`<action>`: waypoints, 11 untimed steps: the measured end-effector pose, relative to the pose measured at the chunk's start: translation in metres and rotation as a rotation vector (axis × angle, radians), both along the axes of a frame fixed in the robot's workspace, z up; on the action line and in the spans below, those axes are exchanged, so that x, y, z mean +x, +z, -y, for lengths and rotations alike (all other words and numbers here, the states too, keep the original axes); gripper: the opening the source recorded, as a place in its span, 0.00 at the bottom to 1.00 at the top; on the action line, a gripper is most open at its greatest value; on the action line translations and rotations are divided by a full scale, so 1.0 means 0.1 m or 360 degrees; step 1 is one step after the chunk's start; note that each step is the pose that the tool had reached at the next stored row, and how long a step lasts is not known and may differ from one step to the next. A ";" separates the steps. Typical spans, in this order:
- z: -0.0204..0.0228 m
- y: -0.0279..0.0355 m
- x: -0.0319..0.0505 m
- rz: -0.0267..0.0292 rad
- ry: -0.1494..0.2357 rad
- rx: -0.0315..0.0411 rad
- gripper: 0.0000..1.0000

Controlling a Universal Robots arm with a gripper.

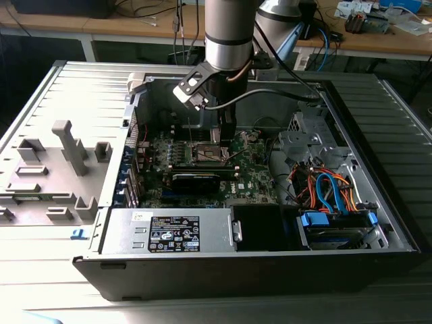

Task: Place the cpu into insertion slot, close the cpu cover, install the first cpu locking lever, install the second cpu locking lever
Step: 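Place the cpu into insertion slot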

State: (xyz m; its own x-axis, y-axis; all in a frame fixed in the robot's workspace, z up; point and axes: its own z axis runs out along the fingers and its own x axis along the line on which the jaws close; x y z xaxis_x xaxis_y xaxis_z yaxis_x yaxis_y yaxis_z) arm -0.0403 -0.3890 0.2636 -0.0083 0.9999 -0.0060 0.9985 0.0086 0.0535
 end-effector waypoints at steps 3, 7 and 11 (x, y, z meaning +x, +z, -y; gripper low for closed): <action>-0.001 -0.006 0.000 0.00000 0.0000 0.0000 0.55; -0.001 -0.014 -0.001 0.00000 0.0000 0.0000 0.55; -0.001 -0.029 -0.002 0.00000 0.0000 0.0000 0.55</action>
State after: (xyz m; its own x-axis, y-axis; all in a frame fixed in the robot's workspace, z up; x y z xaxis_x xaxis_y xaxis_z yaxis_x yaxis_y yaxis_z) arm -0.0405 -0.3888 0.2607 -0.0083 0.9999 -0.0061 0.9985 0.0086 0.0534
